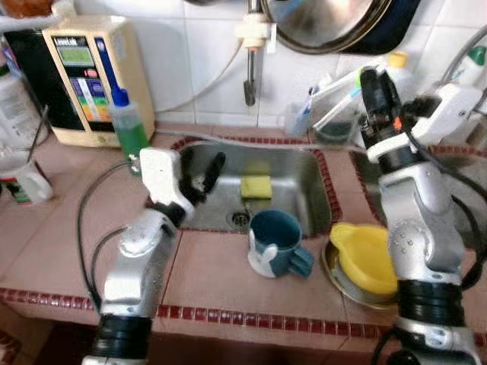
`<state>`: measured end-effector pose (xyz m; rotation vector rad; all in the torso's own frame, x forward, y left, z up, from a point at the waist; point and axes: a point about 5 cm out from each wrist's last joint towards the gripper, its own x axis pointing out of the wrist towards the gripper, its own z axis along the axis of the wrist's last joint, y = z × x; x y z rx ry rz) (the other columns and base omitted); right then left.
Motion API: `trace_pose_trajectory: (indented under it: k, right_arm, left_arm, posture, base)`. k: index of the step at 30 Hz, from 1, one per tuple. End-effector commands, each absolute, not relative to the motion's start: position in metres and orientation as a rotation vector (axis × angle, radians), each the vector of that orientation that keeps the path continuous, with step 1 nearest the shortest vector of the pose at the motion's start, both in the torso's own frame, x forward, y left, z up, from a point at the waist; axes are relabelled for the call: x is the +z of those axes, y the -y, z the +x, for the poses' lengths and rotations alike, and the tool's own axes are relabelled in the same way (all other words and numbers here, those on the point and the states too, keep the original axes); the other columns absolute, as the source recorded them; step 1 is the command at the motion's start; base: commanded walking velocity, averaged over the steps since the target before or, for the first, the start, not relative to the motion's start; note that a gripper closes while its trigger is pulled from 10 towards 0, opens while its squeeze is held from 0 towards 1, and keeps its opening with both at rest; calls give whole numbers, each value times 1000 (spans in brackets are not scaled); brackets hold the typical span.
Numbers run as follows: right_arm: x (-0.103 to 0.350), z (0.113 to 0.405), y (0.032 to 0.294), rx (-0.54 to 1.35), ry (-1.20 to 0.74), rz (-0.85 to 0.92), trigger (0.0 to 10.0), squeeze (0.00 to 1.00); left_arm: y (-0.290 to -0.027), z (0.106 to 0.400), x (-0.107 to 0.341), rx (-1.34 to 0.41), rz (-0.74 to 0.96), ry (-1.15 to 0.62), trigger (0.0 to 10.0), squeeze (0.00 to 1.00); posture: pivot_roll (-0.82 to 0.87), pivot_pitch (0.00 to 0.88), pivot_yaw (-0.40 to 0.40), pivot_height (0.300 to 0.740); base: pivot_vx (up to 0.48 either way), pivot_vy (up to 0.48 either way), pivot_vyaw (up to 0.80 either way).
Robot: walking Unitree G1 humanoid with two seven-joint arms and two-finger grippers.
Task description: Kitchen organization
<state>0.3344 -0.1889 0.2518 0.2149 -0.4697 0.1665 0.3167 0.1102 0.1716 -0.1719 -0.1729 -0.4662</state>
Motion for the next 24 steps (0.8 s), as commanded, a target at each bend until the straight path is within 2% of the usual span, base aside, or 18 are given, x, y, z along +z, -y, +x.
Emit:
trace_pose_trajectory:
  k: [1,13,16,18,24]
  right_arm:
    - [245,339,185,159,410,190,10000,0]
    - [211,350,211,95,168,208,10000,0]
    - [210,352,213,98,154,196,10000,0]
    - [207,356,217,107,138,187,10000,0]
    - [199,363,219,158,91,213,10000,0]
  left_arm:
    - [-119,318,176,-448,-151,182,10000,0]
    - [-117,302,182,-657,-19,155,10000,0]
    - [-114,297,185,-706,-4,153,10000,0]
    - [-107,287,186,-798,30,138,10000,0]
    - [-100,278,189,-878,35,122,10000,0]
  posture:
    - [-62,0,4,740]
    - [-52,35,9,740]
    - [-55,45,14,740]
    - [-53,58,19,740]
    - [-49,78,29,740]
  base:
    - [0,0,0]
    - [0,0,0]
    - [0,0,0]
    - [0,0,0]
    - [0,0,0]
